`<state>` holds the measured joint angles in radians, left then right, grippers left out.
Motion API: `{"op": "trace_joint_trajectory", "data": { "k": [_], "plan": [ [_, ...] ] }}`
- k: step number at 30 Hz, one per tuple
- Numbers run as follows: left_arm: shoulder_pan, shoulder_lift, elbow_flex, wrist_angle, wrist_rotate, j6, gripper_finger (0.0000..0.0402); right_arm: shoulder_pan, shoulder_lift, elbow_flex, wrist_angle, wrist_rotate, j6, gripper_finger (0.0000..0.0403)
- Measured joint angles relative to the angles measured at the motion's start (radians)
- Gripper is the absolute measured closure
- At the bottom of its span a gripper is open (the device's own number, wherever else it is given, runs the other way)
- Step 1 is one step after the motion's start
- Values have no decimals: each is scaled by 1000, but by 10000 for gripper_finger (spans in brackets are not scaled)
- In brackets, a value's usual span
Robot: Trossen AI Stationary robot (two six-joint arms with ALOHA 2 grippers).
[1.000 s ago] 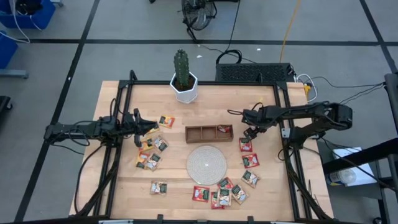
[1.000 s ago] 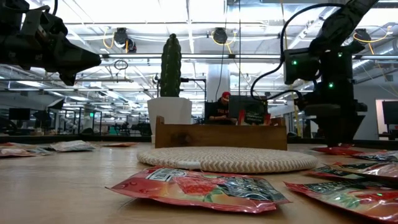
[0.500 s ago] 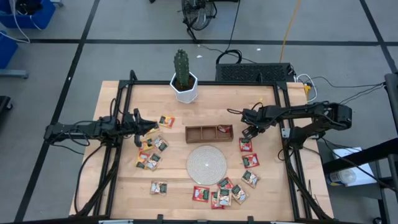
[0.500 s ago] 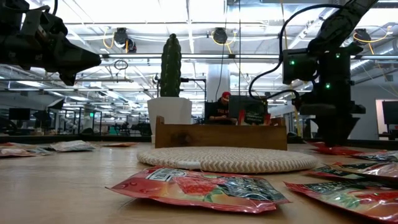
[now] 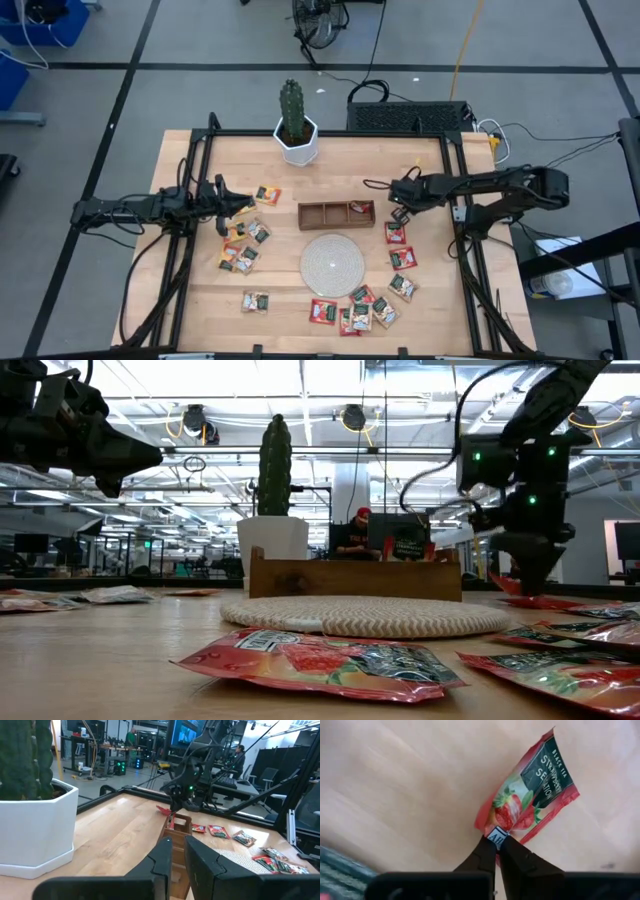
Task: Pick & Place Tea
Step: Put the red tea bag into the right section of the wooden organizer
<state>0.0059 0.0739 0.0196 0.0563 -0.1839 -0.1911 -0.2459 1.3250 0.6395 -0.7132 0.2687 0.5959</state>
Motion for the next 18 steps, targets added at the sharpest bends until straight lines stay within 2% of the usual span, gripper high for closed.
{"op": "trace_joint_trajectory", "data": {
  "k": [9,15,18],
  "plan": [
    [0,0,0,0,0,0,350,188,-132,1,29,147,142,402],
    [0,0,0,0,0,0,350,385,-166,2,138,291,269,402],
    [0,0,0,0,0,0,350,467,-167,3,208,380,282,402]
  ]
}}
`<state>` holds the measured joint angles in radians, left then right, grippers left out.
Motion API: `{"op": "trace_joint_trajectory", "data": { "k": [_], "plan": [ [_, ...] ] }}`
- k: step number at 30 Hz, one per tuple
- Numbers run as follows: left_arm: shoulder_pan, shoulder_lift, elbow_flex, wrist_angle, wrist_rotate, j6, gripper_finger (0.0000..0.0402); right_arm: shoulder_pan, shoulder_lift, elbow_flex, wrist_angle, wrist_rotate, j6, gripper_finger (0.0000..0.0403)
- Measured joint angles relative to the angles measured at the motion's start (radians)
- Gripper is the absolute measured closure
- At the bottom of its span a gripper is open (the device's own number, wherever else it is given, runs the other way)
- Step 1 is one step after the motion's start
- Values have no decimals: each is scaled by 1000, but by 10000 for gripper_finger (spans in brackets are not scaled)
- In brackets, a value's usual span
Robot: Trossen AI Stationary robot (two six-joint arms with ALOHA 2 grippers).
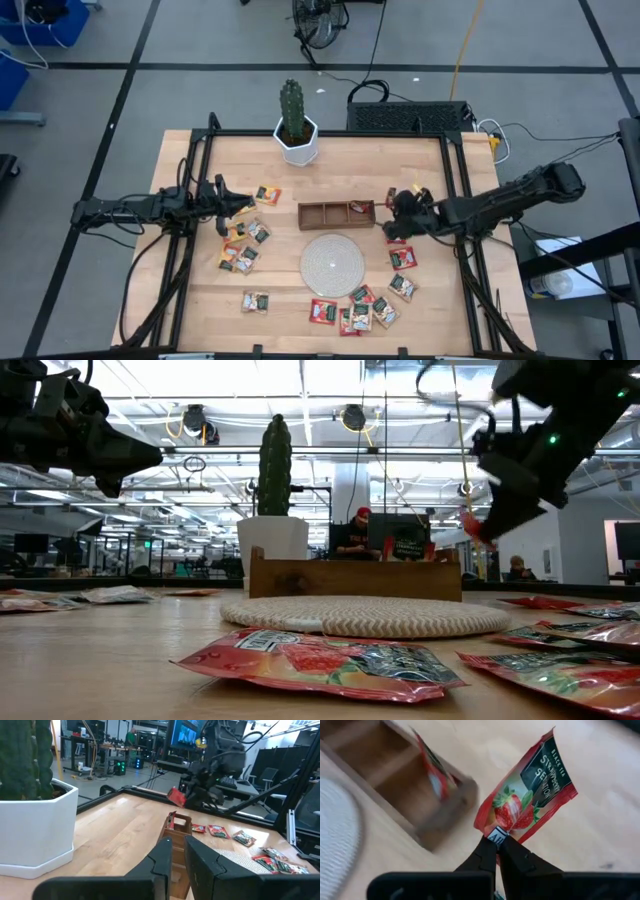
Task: Pick & Place Tea
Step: Put the red tea bag into the right section of the wooden organizer
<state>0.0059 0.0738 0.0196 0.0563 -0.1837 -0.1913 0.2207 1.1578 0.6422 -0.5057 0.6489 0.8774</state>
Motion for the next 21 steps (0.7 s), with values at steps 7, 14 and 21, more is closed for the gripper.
{"op": "trace_joint_trajectory", "data": {
  "k": [7,14,21],
  "plan": [
    [0,0,0,0,0,0,350,121,31,2,281,141,-131,403],
    [0,0,0,0,0,0,350,114,179,2,431,137,-194,403],
    [0,0,0,0,0,0,350,63,319,2,570,140,-275,403]
  ]
}}
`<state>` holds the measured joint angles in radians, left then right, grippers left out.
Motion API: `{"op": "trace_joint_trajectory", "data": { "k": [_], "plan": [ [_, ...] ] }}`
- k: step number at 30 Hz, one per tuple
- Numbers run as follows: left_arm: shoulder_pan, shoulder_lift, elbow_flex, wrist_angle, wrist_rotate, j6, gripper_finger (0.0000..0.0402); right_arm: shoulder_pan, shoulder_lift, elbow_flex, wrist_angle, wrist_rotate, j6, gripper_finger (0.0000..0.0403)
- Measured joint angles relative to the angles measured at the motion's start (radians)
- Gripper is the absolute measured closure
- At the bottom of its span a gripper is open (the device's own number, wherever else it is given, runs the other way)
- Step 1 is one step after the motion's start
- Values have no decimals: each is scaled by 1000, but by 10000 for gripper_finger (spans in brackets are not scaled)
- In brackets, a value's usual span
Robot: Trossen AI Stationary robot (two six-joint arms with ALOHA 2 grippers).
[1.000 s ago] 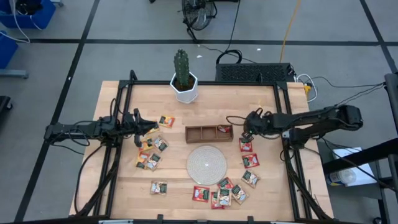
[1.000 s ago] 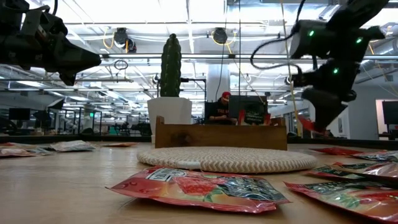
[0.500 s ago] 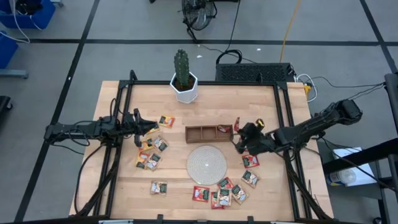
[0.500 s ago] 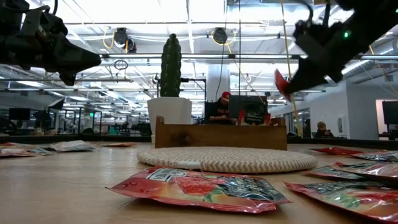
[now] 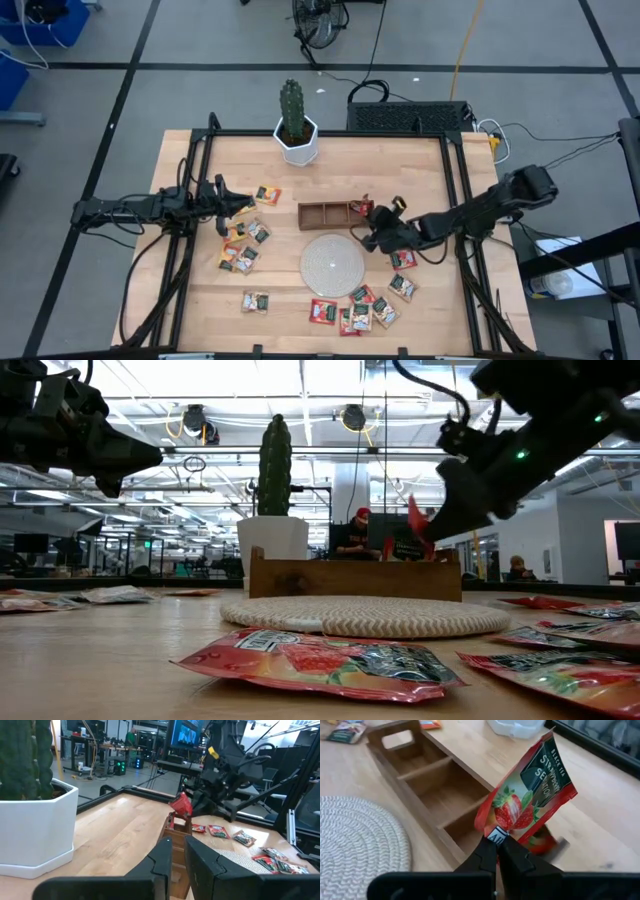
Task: Pick & Place Tea
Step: Put the red tea bag into the right section of the wooden organizer
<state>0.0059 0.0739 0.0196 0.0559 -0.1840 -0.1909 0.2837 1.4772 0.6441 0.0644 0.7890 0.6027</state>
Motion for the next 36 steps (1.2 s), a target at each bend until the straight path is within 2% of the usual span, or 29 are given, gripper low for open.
{"op": "trace_joint_trajectory", "data": {
  "k": [3,9,14,28,36],
  "plan": [
    [0,0,0,0,0,0,350,-17,34,1,63,0,-78,403],
    [0,0,0,0,0,0,350,-60,59,0,58,-4,-106,403],
    [0,0,0,0,0,0,350,-62,58,0,91,-6,-200,395],
    [0,0,0,0,0,0,350,-69,58,0,113,-1,-230,282],
    [0,0,0,0,0,0,350,-68,54,0,148,-7,-254,256]
  ]
}}
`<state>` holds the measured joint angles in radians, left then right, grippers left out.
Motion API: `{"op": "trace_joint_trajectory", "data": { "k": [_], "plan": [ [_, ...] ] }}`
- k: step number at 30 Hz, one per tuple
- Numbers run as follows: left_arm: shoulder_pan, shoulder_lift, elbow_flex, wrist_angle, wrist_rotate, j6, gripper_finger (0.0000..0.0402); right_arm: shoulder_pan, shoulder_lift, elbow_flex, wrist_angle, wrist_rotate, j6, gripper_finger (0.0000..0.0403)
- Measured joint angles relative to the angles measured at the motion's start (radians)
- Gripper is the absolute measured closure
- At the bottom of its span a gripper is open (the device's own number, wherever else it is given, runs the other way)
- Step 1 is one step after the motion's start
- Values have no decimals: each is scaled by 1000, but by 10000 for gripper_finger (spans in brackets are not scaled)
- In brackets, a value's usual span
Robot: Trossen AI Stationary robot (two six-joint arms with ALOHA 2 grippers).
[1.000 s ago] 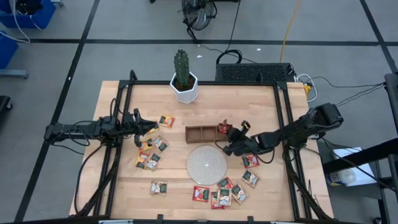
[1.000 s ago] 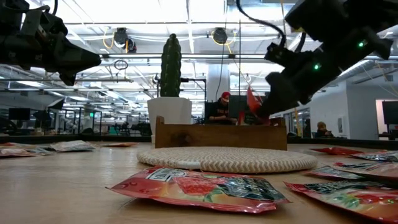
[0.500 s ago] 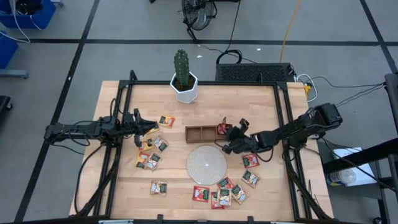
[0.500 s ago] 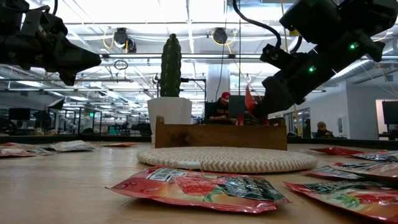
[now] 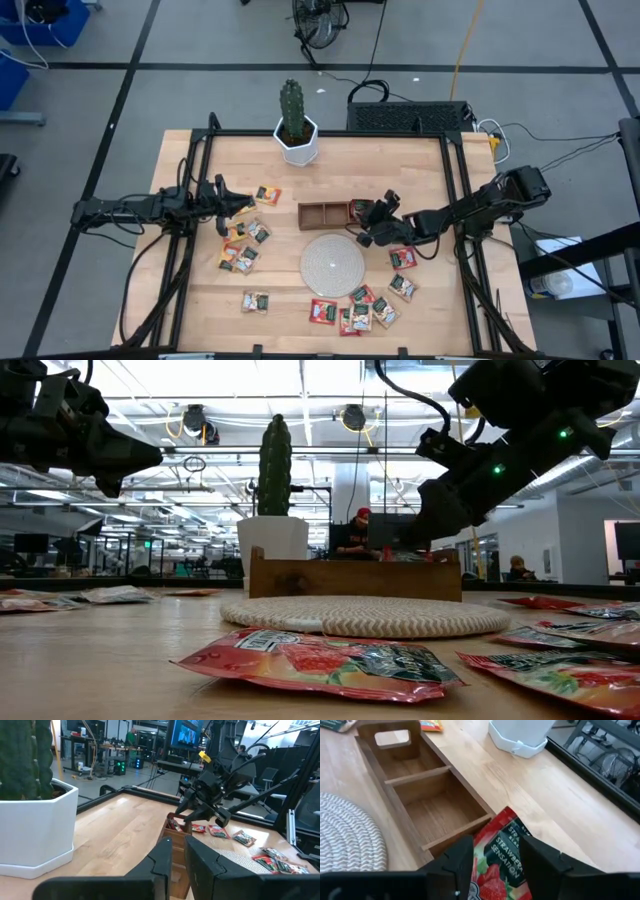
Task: Pick & Place Tea
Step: Put the red tea bag into the right section of the wooden organizer
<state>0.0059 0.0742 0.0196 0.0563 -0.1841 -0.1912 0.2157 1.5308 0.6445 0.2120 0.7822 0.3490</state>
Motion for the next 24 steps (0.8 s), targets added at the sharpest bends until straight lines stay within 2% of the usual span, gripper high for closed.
{"op": "trace_joint_trajectory", "data": {
  "k": [3,6,8,11,14,15,19,22,24],
  "plan": [
    [0,0,0,0,0,0,350,0,-8,0,33,0,-55,255],
    [0,0,0,0,0,0,350,0,-26,2,75,-7,-183,261],
    [0,0,0,0,0,0,350,-6,-42,36,63,-67,-276,274],
    [0,0,0,-1,0,0,350,-24,-57,138,-90,-144,-370,318],
    [0,0,0,-1,0,0,350,-53,-52,294,-354,-184,-447,383],
    [0,0,0,-1,0,0,350,-67,-39,350,-437,-209,-461,392],
    [0,0,0,0,0,0,350,-138,18,504,-735,-361,-433,401],
    [0,0,0,8,0,0,350,-189,59,519,-804,-507,-379,402],
    [0,0,0,4,0,0,350,-208,82,509,-829,-563,-362,403]
  ]
}}
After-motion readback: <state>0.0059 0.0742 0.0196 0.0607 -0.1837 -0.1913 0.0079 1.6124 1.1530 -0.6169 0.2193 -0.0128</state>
